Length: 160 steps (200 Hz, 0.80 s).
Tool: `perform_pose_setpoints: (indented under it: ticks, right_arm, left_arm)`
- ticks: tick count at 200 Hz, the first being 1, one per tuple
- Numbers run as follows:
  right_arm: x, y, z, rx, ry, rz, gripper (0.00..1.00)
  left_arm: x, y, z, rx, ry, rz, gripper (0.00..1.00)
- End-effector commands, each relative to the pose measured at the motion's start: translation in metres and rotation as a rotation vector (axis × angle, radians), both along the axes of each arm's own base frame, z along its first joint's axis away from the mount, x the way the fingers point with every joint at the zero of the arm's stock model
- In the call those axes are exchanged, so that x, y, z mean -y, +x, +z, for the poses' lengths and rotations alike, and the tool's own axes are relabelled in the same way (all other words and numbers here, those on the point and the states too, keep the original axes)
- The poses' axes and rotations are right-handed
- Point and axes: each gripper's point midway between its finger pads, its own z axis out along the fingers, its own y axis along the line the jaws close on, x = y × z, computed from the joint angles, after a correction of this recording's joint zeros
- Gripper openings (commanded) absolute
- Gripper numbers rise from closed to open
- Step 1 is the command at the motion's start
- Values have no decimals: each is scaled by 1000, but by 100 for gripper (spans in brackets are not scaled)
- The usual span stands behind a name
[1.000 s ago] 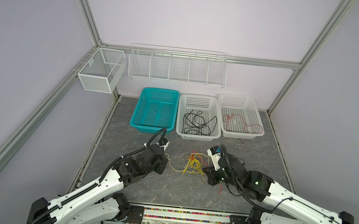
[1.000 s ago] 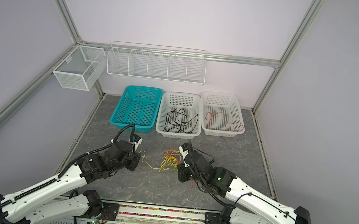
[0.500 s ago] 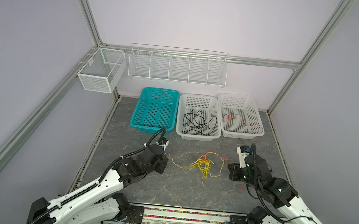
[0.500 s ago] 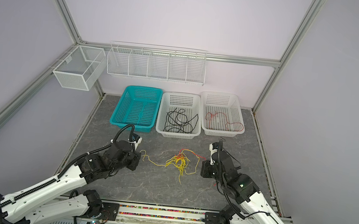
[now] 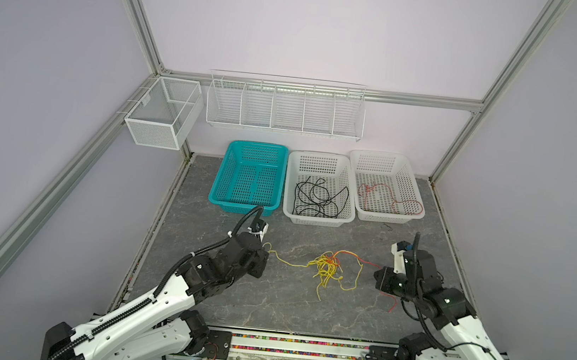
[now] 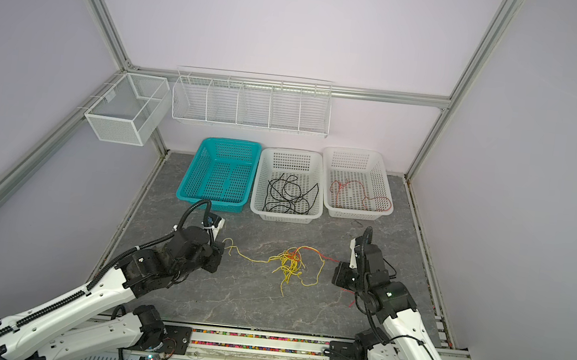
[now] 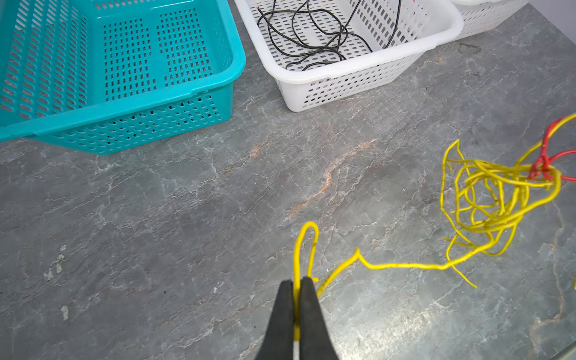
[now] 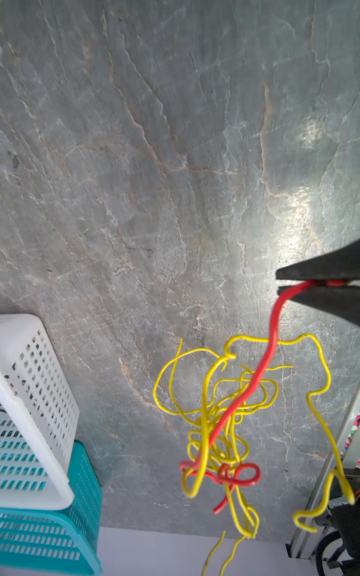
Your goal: Untangle the cables
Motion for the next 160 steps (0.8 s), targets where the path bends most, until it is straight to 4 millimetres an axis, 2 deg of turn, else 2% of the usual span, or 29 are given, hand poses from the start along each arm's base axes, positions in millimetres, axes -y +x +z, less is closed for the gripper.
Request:
perform_pose_setpoints:
  ticks: [1, 24, 34, 55, 85, 132, 160]
  right_arm:
    - [-10, 11, -2, 6, 83, -25, 6]
    - [-35, 17, -2, 24, 141, 40, 6]
    - [-52, 16, -2, 26, 150, 99, 6]
    - [-79, 15, -9, 6, 80, 181, 6]
    - [-101, 16, -26, -10, 65, 208, 6]
    - [-143, 24, -32, 8, 79, 268, 6]
    - [-161, 29, -48, 1, 35, 297, 6]
  left_arm:
    - [-11, -2, -12, -20, 76, 2, 0]
    - [-7, -4, -15, -35, 73, -19, 0]
    - [-4, -5, -15, -39, 69, -31, 0]
    - [-2, -6, -17, -50, 70, -42, 0]
    - [-1, -7, -18, -52, 64, -47, 0]
    - [4, -9, -23, -76, 61, -69, 0]
    - [6, -11, -21, -78, 45, -84, 0]
